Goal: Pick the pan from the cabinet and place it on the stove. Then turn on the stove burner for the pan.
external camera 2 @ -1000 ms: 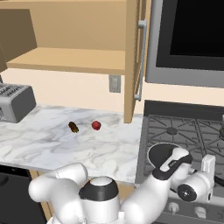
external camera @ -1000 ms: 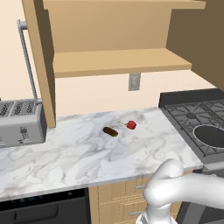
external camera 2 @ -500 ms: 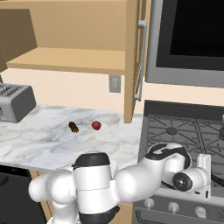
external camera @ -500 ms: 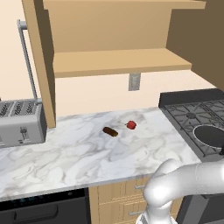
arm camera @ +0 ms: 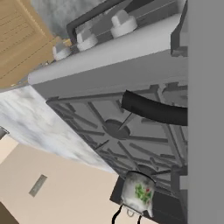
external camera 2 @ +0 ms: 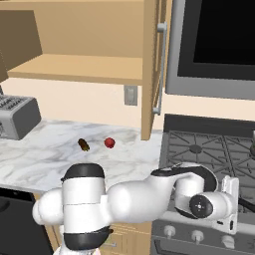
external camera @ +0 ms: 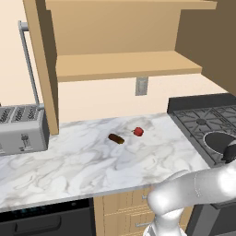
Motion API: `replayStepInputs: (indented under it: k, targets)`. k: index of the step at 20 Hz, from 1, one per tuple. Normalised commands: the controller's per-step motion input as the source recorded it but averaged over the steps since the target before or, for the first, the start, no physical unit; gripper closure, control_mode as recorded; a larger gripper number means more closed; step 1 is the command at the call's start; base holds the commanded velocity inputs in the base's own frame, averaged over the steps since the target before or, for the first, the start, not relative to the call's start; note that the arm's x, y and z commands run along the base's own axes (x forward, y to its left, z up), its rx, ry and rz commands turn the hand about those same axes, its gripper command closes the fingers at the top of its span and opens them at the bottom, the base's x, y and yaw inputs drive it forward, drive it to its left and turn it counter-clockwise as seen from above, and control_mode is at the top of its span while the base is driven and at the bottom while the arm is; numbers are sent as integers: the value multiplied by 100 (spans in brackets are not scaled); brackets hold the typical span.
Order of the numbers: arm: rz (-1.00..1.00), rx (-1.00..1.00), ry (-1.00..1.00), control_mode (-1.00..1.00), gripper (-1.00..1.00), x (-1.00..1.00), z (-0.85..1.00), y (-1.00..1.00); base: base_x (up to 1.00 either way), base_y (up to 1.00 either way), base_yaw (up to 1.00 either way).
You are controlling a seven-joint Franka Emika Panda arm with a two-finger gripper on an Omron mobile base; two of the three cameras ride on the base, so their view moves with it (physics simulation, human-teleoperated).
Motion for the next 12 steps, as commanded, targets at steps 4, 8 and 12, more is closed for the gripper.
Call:
replayStepInputs:
  k: [4,8,12]
  targets:
    - [0,0,1,-100,-100,-64,12,48,0,0,0]
    - [0,0,0,-100,-100,-56,19,57,0,0,0]
    - [0,0,0,-100,-100,-30,9,43,0,0,0]
